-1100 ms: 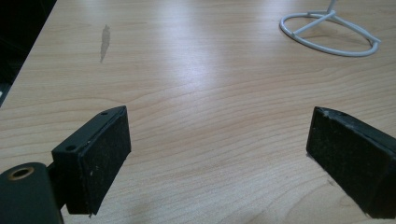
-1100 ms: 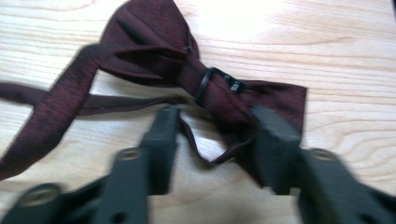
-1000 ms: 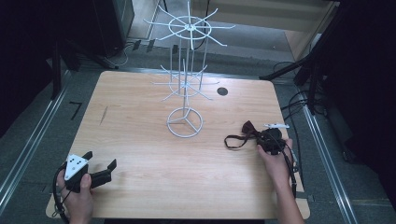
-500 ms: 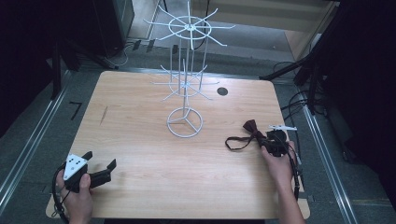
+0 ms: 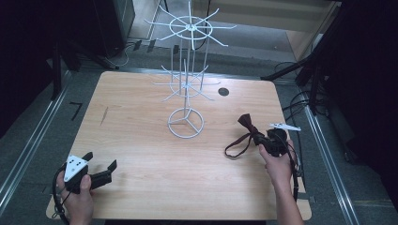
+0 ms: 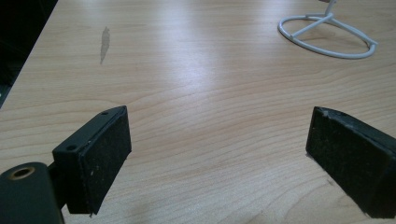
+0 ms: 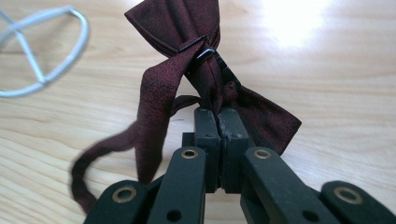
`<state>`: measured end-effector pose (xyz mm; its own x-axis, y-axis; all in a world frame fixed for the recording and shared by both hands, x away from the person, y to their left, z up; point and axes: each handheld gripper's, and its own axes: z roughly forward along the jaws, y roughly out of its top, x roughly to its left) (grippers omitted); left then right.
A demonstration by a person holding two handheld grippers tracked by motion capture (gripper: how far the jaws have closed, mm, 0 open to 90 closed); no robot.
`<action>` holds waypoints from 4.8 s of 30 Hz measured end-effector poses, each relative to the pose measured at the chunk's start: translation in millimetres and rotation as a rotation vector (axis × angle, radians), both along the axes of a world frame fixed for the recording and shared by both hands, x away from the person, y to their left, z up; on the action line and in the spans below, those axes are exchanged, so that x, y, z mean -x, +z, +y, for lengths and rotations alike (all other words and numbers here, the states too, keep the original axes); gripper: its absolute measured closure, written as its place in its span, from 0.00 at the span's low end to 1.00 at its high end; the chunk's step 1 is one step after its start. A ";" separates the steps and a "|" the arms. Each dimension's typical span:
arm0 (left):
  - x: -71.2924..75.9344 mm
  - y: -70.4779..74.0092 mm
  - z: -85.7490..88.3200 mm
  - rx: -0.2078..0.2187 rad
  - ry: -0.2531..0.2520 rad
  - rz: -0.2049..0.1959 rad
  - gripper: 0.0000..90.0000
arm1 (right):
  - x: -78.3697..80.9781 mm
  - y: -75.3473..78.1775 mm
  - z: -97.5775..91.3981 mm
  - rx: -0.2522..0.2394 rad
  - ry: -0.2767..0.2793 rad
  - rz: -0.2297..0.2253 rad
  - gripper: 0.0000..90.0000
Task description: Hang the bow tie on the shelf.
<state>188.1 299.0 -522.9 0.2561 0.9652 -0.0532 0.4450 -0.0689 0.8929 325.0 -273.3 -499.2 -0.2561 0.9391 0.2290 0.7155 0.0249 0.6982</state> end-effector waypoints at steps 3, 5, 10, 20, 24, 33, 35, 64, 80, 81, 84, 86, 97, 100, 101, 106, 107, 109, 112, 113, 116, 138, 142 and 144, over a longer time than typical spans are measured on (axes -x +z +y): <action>0.1 0.0 0.0 0.004 0.001 0.000 0.08 | 2.1 5.6 3.6 -0.009 0.003 -0.024 0.99; 0.1 -0.1 0.1 0.007 0.002 -0.003 0.08 | 4.4 12.1 7.4 -0.027 0.008 -0.049 0.99; 0.4 -0.1 1.0 0.014 0.003 -0.005 0.08 | 9.0 26.2 18.0 -0.051 0.024 -0.096 0.99; 0.3 -0.1 1.7 0.022 0.001 -0.004 0.08 | 9.1 51.9 35.1 -0.070 0.032 -0.155 0.99; 0.4 -0.2 2.0 0.026 0.005 -0.005 0.08 | 8.9 60.6 42.3 -0.075 0.030 -0.174 0.99; 0.3 -0.2 2.3 0.025 0.003 -0.003 0.08 | 7.4 71.5 54.0 -0.100 0.032 -0.206 0.99; 0.2 -0.1 2.4 0.024 0.002 -0.002 0.08 | 7.0 73.2 56.2 -0.103 0.032 -0.212 0.99; 0.0 -0.1 3.1 0.030 0.002 0.001 0.08 | -4.5 100.5 89.0 -0.092 0.032 -0.271 0.99; -0.2 -0.1 3.9 0.040 0.000 0.001 0.08 | -4.0 119.6 96.8 -0.137 0.053 -0.302 0.99; -0.2 -0.1 3.8 0.039 0.000 0.002 0.08 | -3.1 120.3 96.6 -0.140 0.055 -0.300 0.99; -0.3 -0.1 3.7 0.038 0.000 0.002 0.08 | 0.7 123.5 95.7 -0.144 0.069 -0.304 0.99; -0.3 -0.1 3.7 0.038 0.001 0.002 0.08 | 2.5 125.2 95.5 -0.149 0.076 -0.303 0.99; -0.4 -0.1 3.5 0.038 0.001 0.002 0.08 | 6.6 133.2 98.4 -0.180 0.109 -0.299 0.99; -0.4 -0.1 3.7 0.039 0.001 0.002 0.08 | 7.1 136.8 101.4 -0.182 0.120 -0.301 0.99; -0.4 -0.2 3.7 0.039 0.000 0.002 0.08 | 7.0 137.5 102.4 -0.186 0.120 -0.300 0.99; -0.4 -0.2 3.8 0.041 0.001 0.002 0.08 | 5.1 139.1 105.4 -0.195 0.122 -0.301 0.99; -0.4 -0.2 3.8 0.041 0.001 0.002 0.08 | 4.3 138.7 105.6 -0.197 0.122 -0.300 0.99; -0.4 -0.1 3.8 0.041 0.000 0.003 0.08 | 2.4 137.3 106.3 -0.206 0.121 -0.293 0.99; -0.3 -0.2 4.0 0.041 0.001 0.003 0.08 | -0.6 134.8 108.3 -0.215 0.120 -0.286 0.99; -0.4 -0.1 4.0 0.040 0.000 0.003 0.08 | -1.4 134.0 108.6 -0.218 0.123 -0.286 0.99; -0.3 -0.1 4.0 0.040 0.000 0.003 0.08 | -4.2 131.3 110.7 -0.222 0.123 -0.283 0.99; -0.3 -0.1 4.0 0.041 0.000 0.003 0.08 | -19.8 101.2 117.6 -0.216 0.115 -0.227 0.99; -0.3 -0.1 3.9 0.040 0.000 0.003 0.08 | -21.4 92.6 120.0 -0.206 0.118 -0.216 0.98; -0.3 -0.1 3.9 0.041 0.000 0.003 0.08 | -22.2 86.7 122.7 -0.193 0.120 -0.211 0.99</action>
